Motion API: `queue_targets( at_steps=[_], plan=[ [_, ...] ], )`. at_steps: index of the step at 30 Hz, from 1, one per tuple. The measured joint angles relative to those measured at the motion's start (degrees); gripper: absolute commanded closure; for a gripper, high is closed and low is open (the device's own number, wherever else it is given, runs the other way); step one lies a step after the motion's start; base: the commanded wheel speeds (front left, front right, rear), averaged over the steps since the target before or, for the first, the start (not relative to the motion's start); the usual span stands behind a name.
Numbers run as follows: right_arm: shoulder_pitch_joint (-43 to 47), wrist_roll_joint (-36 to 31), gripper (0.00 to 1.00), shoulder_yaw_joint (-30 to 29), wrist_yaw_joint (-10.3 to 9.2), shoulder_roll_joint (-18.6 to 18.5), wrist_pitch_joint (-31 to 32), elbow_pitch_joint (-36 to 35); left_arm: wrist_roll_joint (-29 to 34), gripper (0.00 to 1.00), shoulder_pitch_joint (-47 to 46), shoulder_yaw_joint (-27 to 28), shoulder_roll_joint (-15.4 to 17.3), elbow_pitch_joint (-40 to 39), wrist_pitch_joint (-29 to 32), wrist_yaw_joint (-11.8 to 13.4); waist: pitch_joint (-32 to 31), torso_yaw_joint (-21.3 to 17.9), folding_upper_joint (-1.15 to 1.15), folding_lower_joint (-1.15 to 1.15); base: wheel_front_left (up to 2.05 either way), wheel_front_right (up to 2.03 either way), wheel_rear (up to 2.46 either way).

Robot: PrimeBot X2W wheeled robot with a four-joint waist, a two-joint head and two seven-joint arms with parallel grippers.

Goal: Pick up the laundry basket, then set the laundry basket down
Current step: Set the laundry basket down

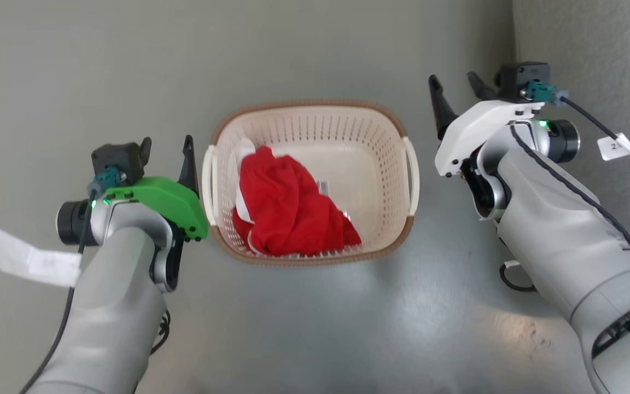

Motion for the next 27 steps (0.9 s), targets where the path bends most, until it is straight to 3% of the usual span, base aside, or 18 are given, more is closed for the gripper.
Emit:
queue_targets(
  at_steps=[11, 27],
  plan=[
    [9.32, -5.59, 0.0, -5.93, -1.41, -1.85, 0.0, -11.2, 4.48, 0.0, 9.87, 6.16, 2.1, -12.25, -0.01, 2.14, -8.86, 0.65, 0.0, 0.0, 0.0, 0.0, 0.0],
    [25.99, -12.66, 0.0, -13.4, -2.41, -2.15, 0.0, -25.76, 11.22, 0.0, 26.41, 12.66, 3.05, -28.5, -0.01, 3.25, -20.12, 1.53, 0.0, 0.0, 0.0, 0.0, 0.0]
  ],
)
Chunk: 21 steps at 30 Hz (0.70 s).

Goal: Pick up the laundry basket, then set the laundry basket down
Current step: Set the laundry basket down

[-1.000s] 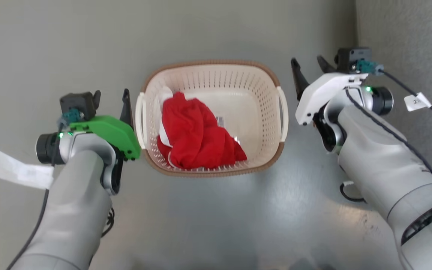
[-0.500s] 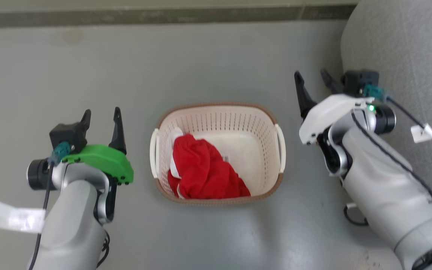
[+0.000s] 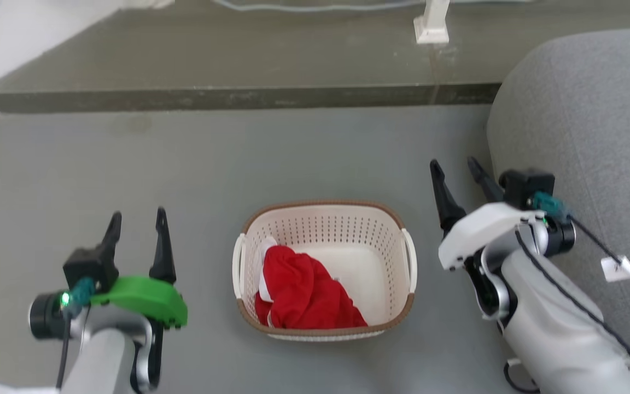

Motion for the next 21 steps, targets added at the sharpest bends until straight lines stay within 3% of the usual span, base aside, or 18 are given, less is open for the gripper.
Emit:
queue_targets(
  at_steps=[11, 21],
  plan=[
    [10.28, -3.81, 0.0, -4.09, -0.08, 0.47, 0.0, -8.37, 3.76, 0.0, 8.95, 2.42, 0.0, -7.98, 0.0, 0.49, -3.73, -0.48, 0.0, 0.0, 0.0, 0.0, 0.0],
    [16.17, -7.1, 0.0, -6.79, -0.09, 0.73, 0.0, -11.6, 6.17, 0.0, 13.04, 4.09, -0.38, -12.49, 0.0, 0.54, -5.32, -0.37, 0.0, 0.0, 0.0, 0.0, 0.0]
  ],
)
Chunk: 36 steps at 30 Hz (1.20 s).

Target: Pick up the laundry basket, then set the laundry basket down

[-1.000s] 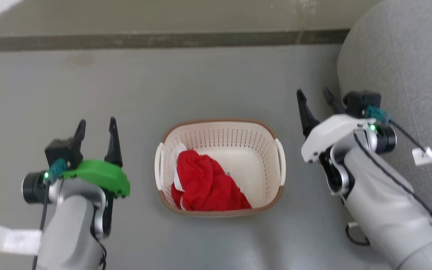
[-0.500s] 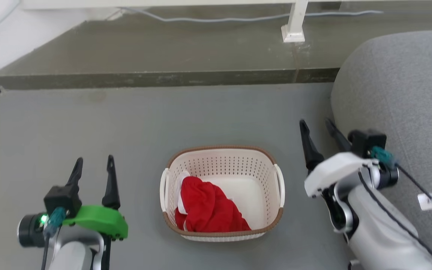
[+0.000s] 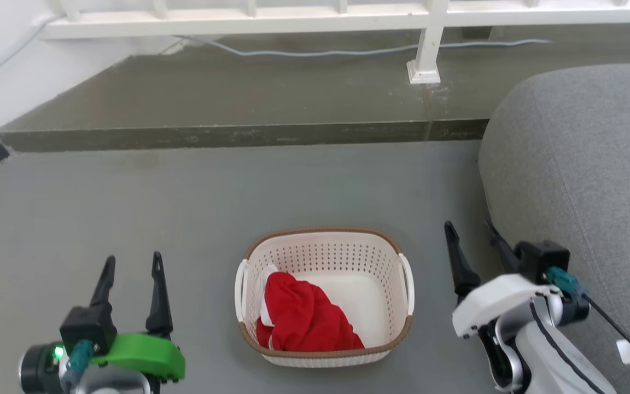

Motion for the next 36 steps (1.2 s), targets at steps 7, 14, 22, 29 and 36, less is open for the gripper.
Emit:
queue_targets(
  at_steps=[7, 14, 22, 29, 36],
  plan=[
    [4.1, -1.32, 0.0, -1.29, 0.0, 0.55, 0.0, -2.27, 0.6, 0.0, 4.09, 0.12, -0.59, -1.62, 0.0, 0.0, -2.07, 0.32, 0.0, 0.0, 0.0, 0.0, 0.0],
    [7.26, -2.99, 0.0, -2.45, 0.0, 1.32, 0.0, -5.06, 0.83, 0.0, 7.6, 0.96, -0.75, -3.49, 0.0, 0.01, -3.58, 0.46, 0.0, 0.0, 0.0, 0.0, 0.0],
    [9.27, -4.34, 0.0, -3.86, 0.0, 1.7, 0.0, -7.39, 1.24, 0.0, 9.04, 1.41, -0.94, -5.04, 0.0, 0.01, -3.83, 0.52, 0.0, 0.0, 0.0, 0.0, 0.0],
    [10.78, -4.74, 1.0, -4.37, 0.03, 1.98, 0.02, -6.49, 2.19, 1.0, 9.92, 1.18, -1.56, -3.31, 0.25, 0.15, -3.79, 0.57, 0.0, 0.0, 0.0, 0.0, 0.0],
    [12.28, -2.02, 1.0, -4.92, 0.77, 2.2, 0.19, -5.95, -0.83, 1.0, 10.5, 1.04, -1.78, -2.57, 0.26, -0.47, -3.72, 0.53, 0.0, 0.0, 0.0, 0.0, 0.0]
  ],
)
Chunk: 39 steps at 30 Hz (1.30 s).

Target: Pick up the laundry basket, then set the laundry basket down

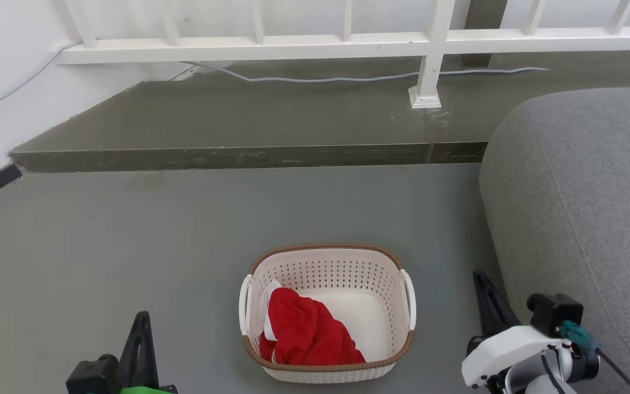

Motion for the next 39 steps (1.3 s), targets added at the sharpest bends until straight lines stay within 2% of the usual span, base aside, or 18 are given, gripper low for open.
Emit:
queue_targets(
  at_steps=[10, 39],
  plan=[
    [0.01, 9.11, 1.0, -2.16, 1.35, 0.27, 1.76, -0.67, -8.86, 1.0, -0.01, 0.35, -0.15, -0.43, 1.31, -1.19, 0.12, -0.07, 0.0, 0.0, 0.0, 0.0, 0.0],
    [-0.84, 30.1, 1.0, -9.33, 4.9, 0.66, 7.5, -1.08, -32.65, 1.0, -2.53, 4.05, -0.02, 1.87, 7.08, -4.6, 0.38, -0.3, 0.0, 0.0, 0.0, 0.0, 0.0]
  ],
)
